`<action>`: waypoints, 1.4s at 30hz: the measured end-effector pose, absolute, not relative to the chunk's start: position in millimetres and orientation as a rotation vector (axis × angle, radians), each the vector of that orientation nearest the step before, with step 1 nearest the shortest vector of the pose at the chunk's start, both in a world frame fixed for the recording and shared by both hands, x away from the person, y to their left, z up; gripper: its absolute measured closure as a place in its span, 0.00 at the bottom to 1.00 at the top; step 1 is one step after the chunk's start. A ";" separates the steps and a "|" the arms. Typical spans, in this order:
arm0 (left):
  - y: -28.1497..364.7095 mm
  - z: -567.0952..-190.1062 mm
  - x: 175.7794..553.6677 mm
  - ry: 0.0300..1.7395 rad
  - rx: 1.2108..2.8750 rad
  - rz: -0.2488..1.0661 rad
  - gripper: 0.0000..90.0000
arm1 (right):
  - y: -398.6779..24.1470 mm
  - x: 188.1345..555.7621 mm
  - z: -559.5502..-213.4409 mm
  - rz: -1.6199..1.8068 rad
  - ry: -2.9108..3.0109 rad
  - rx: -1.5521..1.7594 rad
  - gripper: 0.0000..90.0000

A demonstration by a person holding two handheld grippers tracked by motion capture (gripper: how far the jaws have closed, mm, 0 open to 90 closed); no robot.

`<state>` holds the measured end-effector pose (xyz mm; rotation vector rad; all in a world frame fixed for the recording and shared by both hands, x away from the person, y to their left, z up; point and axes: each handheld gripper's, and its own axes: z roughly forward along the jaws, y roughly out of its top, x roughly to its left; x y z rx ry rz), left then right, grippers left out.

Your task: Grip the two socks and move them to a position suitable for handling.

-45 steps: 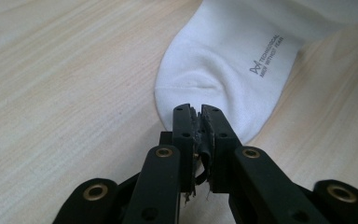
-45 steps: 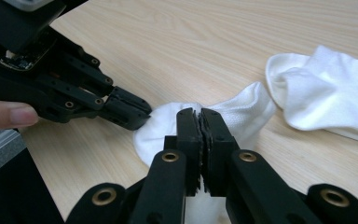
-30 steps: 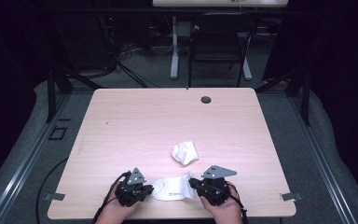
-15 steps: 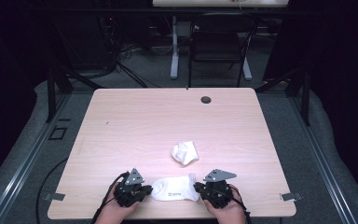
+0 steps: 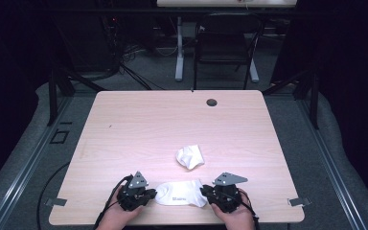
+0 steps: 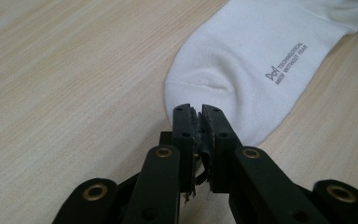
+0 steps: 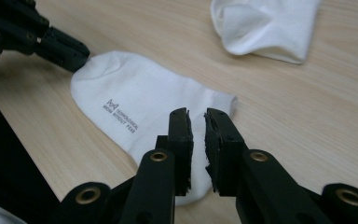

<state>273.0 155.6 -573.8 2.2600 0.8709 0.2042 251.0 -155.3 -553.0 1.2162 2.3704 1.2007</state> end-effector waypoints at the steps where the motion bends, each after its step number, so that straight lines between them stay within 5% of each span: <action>1: 155.6 -573.8 273.0 0.871 2.260 0.204 0.94 | -155.3 251.0 -553.0 1.201 2.370 1.216 0.90; 25: 158.2 -572.0 267.0 0.856 2.288 0.194 0.93 | -153.0 256.3 -572.1 1.014 2.470 1.256 0.98; 42: 166.8 -566.7 271.5 0.903 2.177 0.246 0.76 | -151.9 266.3 -556.9 1.105 2.387 1.159 0.77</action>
